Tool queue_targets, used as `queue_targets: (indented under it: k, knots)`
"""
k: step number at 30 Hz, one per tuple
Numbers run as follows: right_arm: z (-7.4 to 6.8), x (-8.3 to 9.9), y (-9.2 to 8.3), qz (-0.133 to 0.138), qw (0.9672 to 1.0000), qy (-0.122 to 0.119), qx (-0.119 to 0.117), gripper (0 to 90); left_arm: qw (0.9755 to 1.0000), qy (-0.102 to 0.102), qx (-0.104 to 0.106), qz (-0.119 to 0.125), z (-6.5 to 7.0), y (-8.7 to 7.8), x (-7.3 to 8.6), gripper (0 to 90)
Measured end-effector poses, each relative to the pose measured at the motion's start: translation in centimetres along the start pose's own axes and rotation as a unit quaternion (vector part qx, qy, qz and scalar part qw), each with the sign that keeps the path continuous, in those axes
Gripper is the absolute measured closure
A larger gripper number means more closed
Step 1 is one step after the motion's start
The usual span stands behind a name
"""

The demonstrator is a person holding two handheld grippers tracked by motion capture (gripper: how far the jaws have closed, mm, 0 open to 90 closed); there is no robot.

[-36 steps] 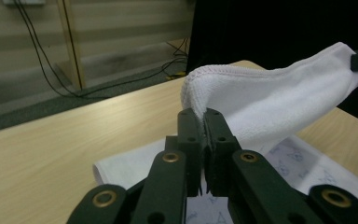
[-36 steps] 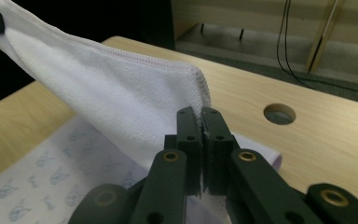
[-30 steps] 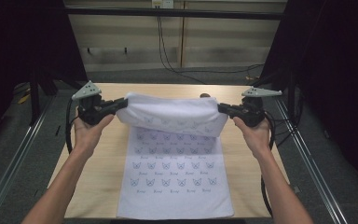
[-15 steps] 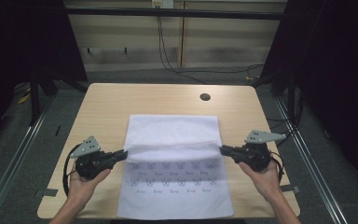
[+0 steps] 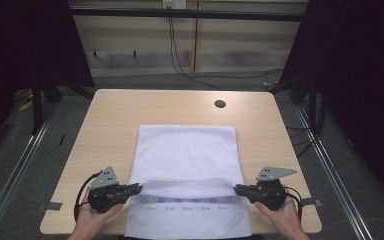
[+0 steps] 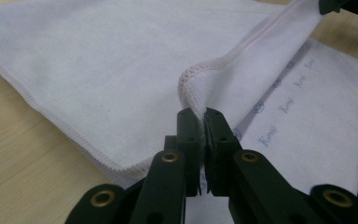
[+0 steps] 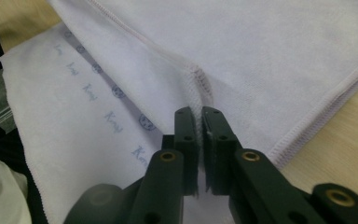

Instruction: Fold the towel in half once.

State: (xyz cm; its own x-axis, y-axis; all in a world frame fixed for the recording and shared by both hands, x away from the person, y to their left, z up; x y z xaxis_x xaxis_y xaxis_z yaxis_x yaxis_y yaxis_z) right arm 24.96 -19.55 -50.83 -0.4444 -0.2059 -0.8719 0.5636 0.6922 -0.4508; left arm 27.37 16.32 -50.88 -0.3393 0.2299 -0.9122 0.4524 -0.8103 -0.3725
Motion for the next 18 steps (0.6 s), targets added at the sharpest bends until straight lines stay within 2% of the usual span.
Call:
queue_targets:
  k: [2,3,4,5,6,8,11,14,16,18]
  knots:
    - [-0.6,0.3,-0.9,0.001,0.9999,0.0,-0.012,81.9,0.9998,0.009,0.005,-0.016,0.3,-0.5,0.9,82.8]
    - [-1.3,1.2,-1.6,-0.017,0.9996,0.0,-0.021,77.6,0.9994,0.004,0.014,-0.03,0.5,-0.9,1.9,78.2]
    - [-1.3,1.2,-1.6,-0.017,0.9996,0.0,-0.021,77.6,0.9994,0.004,0.014,-0.03,0.5,-0.9,1.9,76.2]
    - [-1.7,1.7,-1.9,-0.025,0.9992,0.0,-0.032,75.9,0.9994,0.003,0.014,-0.03,0.5,-1.1,2.2,76.2]
    - [-2.0,2.1,-2.1,-0.026,0.9991,0.0,-0.032,74.7,0.9994,0.001,0.021,-0.029,0.4,-1.4,2.4,74.9]
    - [-2.3,2.5,-2.6,-0.025,0.999,0.005,-0.038,72.2,0.9994,-0.007,0.034,-0.009,0.6,-2.0,2.0,69.5]
    - [-2.2,2.4,-2.8,-0.016,0.9993,0.012,-0.033,72.0,0.9997,-0.008,0.02,0.009,0.1,-2.5,1.1,65.5]
    - [-1.7,1.8,-2.0,-0.011,0.9994,0.013,-0.031,71.8,0.9997,-0.015,0.009,0.016,-0.7,-2.0,0.4,62.4]
    - [-1.5,1.2,-1.2,-0.01,0.9994,0.011,-0.032,71.1,0.9997,-0.019,0.008,0.011,-1.3,-1.0,0.0,60.8]
    - [-1.1,0.7,-0.3,-0.011,0.9994,0.007,-0.031,70.6,0.9998,-0.019,-0.002,-0.006,-1.9,0.3,-0.1,58.2]
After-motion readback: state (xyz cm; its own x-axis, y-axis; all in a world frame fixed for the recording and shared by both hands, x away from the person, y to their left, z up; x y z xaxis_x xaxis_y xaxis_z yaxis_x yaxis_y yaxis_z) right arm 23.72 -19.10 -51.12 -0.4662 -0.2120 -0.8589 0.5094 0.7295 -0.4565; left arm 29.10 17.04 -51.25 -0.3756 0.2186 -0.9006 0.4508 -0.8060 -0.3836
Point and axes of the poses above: each handheld gripper's, and its own axes: y roughly forward along the jaws, x roughly out of its underside, z roughly to its right, the point moved 8 cm from there along y, roughly forward along the jaws, and after that the axes turned 12 degrees about z, right-handed, at the moved point
